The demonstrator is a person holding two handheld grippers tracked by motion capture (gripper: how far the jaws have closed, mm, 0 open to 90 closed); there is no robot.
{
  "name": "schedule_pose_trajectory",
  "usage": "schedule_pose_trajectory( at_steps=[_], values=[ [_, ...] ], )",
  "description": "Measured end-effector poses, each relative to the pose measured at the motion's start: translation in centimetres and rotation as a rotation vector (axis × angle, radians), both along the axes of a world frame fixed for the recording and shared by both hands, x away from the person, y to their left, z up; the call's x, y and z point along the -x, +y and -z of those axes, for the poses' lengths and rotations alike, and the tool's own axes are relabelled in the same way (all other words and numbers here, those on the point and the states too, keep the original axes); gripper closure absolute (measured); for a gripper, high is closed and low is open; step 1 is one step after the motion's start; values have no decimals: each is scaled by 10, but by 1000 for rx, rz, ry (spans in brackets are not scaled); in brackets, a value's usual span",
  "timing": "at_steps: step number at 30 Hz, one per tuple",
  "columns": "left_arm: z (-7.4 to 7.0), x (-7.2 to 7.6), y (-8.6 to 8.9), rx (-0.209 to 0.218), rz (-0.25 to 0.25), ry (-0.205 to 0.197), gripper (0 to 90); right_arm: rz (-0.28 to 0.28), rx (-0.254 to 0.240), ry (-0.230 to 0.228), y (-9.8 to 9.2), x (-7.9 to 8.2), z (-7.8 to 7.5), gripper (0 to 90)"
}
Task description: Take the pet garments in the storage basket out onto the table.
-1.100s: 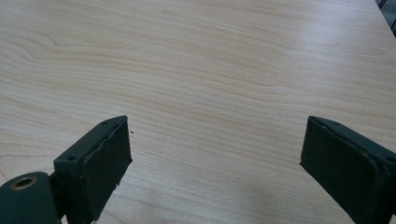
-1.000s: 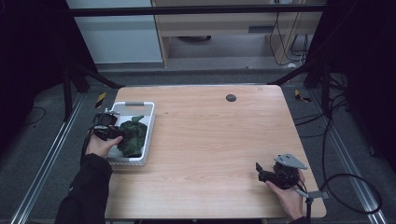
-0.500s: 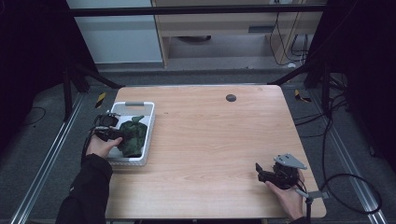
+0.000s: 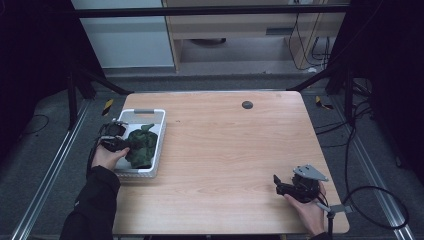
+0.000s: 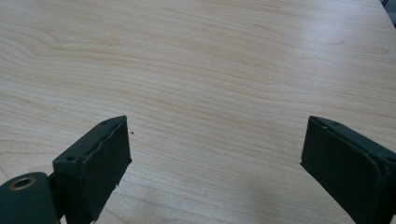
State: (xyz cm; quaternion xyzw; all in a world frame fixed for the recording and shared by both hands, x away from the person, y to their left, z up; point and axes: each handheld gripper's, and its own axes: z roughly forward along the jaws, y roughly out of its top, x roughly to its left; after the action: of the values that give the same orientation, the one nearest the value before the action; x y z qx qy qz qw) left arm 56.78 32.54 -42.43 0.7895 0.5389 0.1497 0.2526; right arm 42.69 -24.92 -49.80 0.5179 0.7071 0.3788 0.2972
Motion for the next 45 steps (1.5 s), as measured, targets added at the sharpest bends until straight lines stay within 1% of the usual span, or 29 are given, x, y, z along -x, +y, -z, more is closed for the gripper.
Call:
schedule_pose_trajectory(
  at_steps=[3,5,6,7,9,11,13,14,16,17,19,20,22,26,31,32,34,35,36,38,39,44,45],
  values=[
    [-4,3,1,8,-4,-21,721,0,1,0,0,0,0,81],
    [-6,4,1,9,-4,-24,725,0,1,0,0,0,0,81],
    [-9,7,2,15,-7,-44,726,0,-1,0,0,0,0,81],
    [-11,8,2,11,-6,-46,726,0,0,-1,0,0,0,81],
    [-15,11,3,22,-6,-66,728,0,0,-1,0,0,0,81],
    [-17,12,4,25,-5,-71,731,1,-2,-1,0,0,0,81],
    [-23,15,5,33,-4,-89,732,1,-3,-1,0,0,-1,81],
    [-28,19,6,29,0,-105,733,2,-3,-2,0,1,-1,81],
    [-30,20,7,31,-1,-111,733,2,-3,-2,0,1,-1,81],
    [-36,24,8,42,-4,-133,733,2,-3,-1,0,0,-1,81],
    [-39,26,9,41,1,-140,733,2,-2,-1,0,0,-1,81],
    [-44,29,11,47,-3,-159,734,2,-2,-1,0,1,0,81],
    [-47,31,12,49,-5,-167,734,3,-2,-1,0,1,-1,81],
    [-58,38,16,72,-6,-204,735,3,-2,-2,0,0,0,80],
    [-64,43,17,87,-1,-221,735,3,-1,-1,1,0,0,79],
    [-65,44,17,84,5,-223,735,3,7,-5,1,0,1,79],
    [-67,45,17,81,9,-229,736,5,3,-3,1,0,0,79],
    [-68,46,16,84,9,-236,736,5,7,-6,1,0,1,79],
    [-70,48,17,90,14,-244,736,6,1,-4,1,0,0,79],
    [-71,49,16,93,18,-249,736,8,0,-3,1,0,0,79],
    [-73,50,16,89,24,-257,736,8,2,-5,0,0,0,79],
    [-77,52,14,82,37,-265,736,8,-1,-4,1,0,0,79],
    [-77,53,14,84,38,-267,737,7,7,-7,1,0,1,79]
  ],
)
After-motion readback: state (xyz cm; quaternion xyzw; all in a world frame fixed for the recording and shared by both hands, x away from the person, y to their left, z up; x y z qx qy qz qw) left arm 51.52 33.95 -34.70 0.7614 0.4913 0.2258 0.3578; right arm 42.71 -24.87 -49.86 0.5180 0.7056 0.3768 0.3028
